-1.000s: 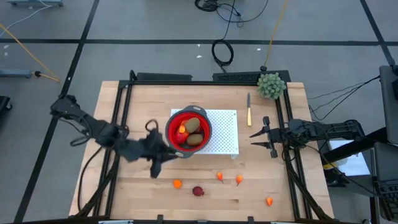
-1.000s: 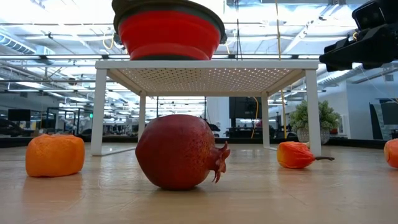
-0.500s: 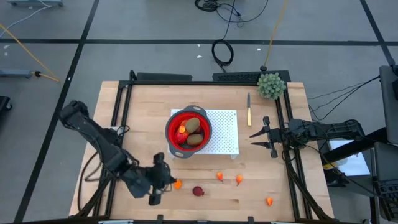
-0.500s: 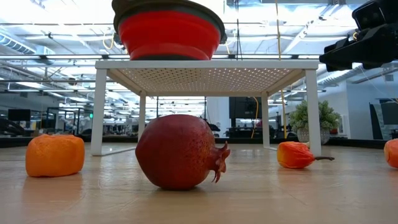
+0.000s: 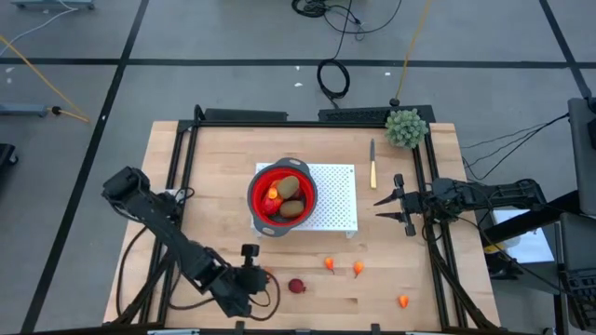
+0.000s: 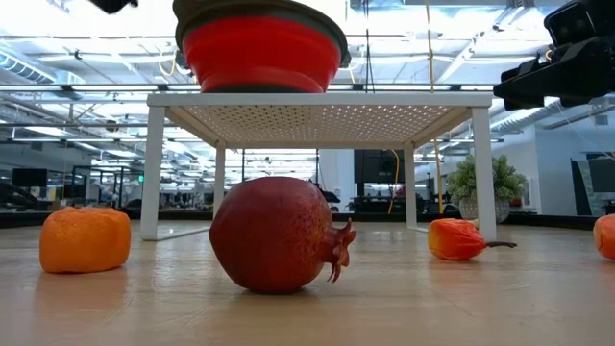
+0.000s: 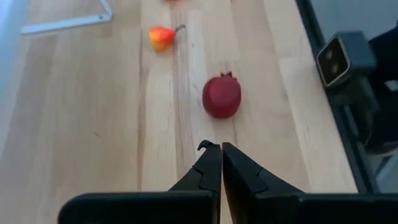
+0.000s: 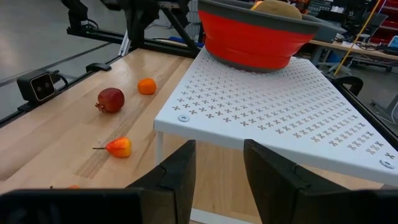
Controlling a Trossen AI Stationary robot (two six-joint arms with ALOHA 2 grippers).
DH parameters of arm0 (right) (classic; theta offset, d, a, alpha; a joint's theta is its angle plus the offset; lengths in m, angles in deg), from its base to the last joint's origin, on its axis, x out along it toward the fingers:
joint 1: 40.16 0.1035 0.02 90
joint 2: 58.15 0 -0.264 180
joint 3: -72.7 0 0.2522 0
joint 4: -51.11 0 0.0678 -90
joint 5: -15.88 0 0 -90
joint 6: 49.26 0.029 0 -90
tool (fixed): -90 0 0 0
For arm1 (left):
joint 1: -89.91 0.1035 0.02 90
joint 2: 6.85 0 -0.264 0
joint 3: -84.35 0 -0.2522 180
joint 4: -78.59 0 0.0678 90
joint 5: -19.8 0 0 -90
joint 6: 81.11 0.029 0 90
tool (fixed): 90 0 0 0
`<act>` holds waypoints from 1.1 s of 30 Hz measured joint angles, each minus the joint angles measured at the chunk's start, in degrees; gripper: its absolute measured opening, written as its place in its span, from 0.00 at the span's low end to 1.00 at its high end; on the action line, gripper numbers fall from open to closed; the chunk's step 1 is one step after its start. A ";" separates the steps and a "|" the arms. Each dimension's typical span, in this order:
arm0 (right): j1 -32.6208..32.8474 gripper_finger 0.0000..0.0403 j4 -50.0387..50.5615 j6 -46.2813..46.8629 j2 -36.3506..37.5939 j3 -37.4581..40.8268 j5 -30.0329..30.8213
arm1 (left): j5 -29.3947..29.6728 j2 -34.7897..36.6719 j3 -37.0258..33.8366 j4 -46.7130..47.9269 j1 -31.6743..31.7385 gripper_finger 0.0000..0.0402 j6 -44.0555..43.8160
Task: Pick & Place Fruit
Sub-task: Put the orange into the strainer bowl on the shelf
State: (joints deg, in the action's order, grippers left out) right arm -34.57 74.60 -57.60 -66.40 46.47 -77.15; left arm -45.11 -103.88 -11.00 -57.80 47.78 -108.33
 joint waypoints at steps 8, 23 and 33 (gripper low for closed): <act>0.00 0.32 0.00 0.11 0.00 0.00 -0.01 | -0.42 -2.48 0.00 0.11 0.15 0.01 -0.03; 0.01 0.32 -0.02 0.17 -0.02 -0.01 0.00 | -1.26 -6.49 0.00 4.61 2.39 0.24 -7.82; 0.02 0.32 -0.04 0.11 -0.02 -0.02 0.00 | -1.59 -6.46 0.02 4.78 2.80 0.50 -13.86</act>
State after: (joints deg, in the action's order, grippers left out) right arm -34.56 74.56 -57.49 -66.42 46.45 -77.14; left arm -46.69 -110.34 -10.98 -53.01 50.58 -122.19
